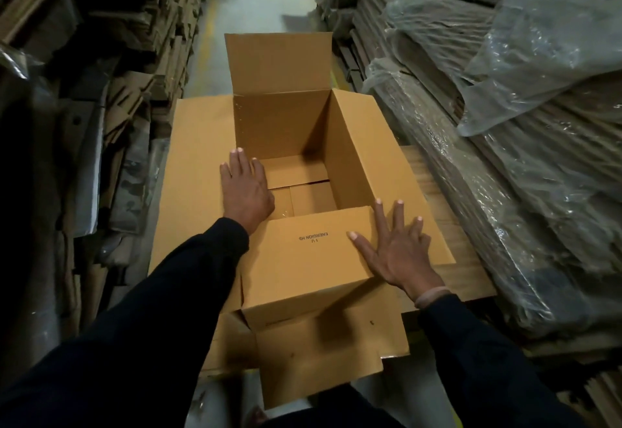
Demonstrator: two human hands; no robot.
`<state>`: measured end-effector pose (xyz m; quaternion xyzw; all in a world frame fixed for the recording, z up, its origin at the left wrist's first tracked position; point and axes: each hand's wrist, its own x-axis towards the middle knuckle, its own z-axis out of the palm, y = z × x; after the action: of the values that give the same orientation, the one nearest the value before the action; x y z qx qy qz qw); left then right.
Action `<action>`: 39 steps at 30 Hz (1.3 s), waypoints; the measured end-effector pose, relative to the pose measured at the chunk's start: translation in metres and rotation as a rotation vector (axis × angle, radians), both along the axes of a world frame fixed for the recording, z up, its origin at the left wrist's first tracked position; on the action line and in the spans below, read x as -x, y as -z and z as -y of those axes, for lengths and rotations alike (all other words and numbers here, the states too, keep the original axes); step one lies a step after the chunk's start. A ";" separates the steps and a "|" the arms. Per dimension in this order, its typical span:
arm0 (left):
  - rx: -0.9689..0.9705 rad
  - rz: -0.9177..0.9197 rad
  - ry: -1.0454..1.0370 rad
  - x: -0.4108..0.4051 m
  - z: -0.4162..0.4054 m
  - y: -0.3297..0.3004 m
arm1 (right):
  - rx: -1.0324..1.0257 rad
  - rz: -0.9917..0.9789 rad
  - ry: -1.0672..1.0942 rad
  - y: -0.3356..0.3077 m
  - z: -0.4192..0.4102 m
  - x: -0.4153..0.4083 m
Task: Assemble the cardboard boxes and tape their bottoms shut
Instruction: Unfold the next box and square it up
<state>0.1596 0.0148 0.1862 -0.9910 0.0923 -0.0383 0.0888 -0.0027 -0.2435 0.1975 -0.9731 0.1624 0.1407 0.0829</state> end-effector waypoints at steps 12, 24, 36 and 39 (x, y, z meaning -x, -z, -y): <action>0.114 0.001 -0.181 -0.033 0.019 -0.018 | -0.475 0.362 -0.076 0.003 0.031 -0.056; 0.229 -0.019 -0.252 -0.042 0.018 -0.005 | -0.356 0.370 -0.171 0.011 0.031 -0.067; 0.293 -0.046 -0.213 -0.051 0.018 0.003 | -0.266 0.298 -0.368 -0.003 0.015 -0.294; 0.293 -0.047 -0.210 -0.054 0.018 0.005 | -0.365 0.294 -0.326 -0.011 0.015 -0.336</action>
<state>0.2133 -0.0032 0.1808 -0.9982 -0.0162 -0.0186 -0.0550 0.3336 -0.2582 0.2082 -0.9653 -0.0378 0.0365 0.2558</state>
